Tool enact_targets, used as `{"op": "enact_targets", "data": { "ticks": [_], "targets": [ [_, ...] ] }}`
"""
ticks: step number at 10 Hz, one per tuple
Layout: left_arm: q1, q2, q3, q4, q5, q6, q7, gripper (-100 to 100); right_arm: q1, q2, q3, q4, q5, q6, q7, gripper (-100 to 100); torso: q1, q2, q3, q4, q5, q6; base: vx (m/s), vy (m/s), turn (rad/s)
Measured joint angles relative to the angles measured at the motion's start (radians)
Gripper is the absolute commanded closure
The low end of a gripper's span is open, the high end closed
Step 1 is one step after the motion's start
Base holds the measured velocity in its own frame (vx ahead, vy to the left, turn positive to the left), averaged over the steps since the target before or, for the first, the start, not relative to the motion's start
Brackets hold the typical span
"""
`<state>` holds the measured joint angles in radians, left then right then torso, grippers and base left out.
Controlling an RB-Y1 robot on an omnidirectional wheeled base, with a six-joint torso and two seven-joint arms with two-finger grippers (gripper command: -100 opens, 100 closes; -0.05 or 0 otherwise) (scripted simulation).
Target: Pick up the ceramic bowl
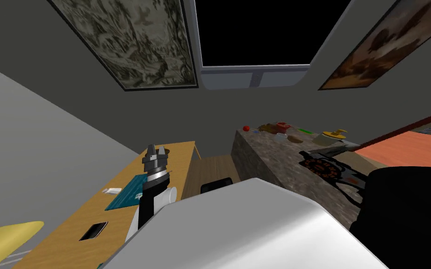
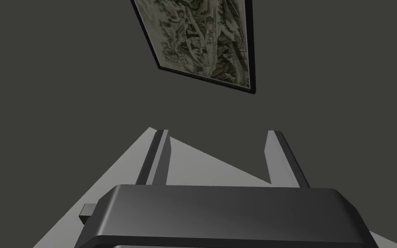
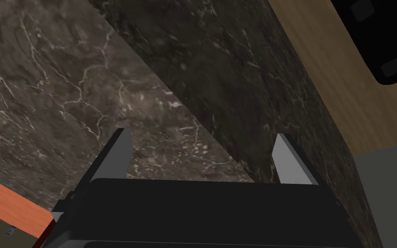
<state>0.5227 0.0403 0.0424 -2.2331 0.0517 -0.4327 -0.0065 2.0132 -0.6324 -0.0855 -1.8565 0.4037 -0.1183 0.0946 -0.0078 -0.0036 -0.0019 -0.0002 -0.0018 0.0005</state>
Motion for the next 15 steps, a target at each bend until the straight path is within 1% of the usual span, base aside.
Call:
{"op": "enact_targets", "data": {
  "ticks": [2,5,7,8,9,10,14,15],
  "targets": [
    [0.0,0.0,0.0,0.0,0.0,0.0,0.0,0,0.034,-0.018,-0.004,-0.004,0.025,0.03,0.011,-100,-0.003,-0.001,0.0,0.0,-0.001,0.0,0.017,-0.133,0.336],
    [0.0,0.0,0.0,0.0,0.0,0.0,0.0,0,0.066,-0.036,-0.014,-0.014,0.048,0.047,0.023,-100,-0.002,-0.001,0.0,0.0,-0.001,0.001,0.001,-0.118,0.378],
    [0.0,0.0,0.0,0.0,0.0,0.0,0.0,0,0.074,-0.051,-0.014,-0.032,0.066,0.07,0.033,-100,-0.003,0.0,0.0,0.0,-0.001,0.001,-0.011,-0.142,0.31],
    [0.0,0.0,0.0,0.0,0.0,0.0,0.0,0,0.067,-0.063,-0.012,-0.044,0.073,0.074,0.036,-100,-0.004,-0.001,0.0,0.0,-0.001,0.001,-0.001,-0.069,0.085],
    [0.001,0.0,0.0,0.0,0.0,0.0,0.0,0,0.066,-0.065,-0.013,-0.046,0.074,0.074,0.037,0,0.002,-0.001,0.0,0.0,0.0,0.002,0.007,-0.003,-0.02],
    [0.0,0.0,0.0,0.0,0.0,0.0,0.0,0,0.066,-0.065,-0.013,-0.046,0.074,0.074,0.037,-100,0.006,-0.002,-0.001,0.0,0.001,0.002,0.0,0.0,0.0],
    [0.0,0.0,0.0,0.0,0.0,0.0,0.0,0,-0.015,-0.058,0.015,0.027,0.072,0.071,0.046,-100,0.008,-0.001,0.0,0.0,0.002,0.002,-0.003,0.003,0.01],
    [0.0,0.0,0.0,0.0,0.0,0.0,0.0,0,-0.017,-0.059,0.015,0.029,0.072,0.072,0.046,100,0.008,-0.001,0.0,0.0,0.002,0.003,0.0,0.0,0.0]
  ]
}}
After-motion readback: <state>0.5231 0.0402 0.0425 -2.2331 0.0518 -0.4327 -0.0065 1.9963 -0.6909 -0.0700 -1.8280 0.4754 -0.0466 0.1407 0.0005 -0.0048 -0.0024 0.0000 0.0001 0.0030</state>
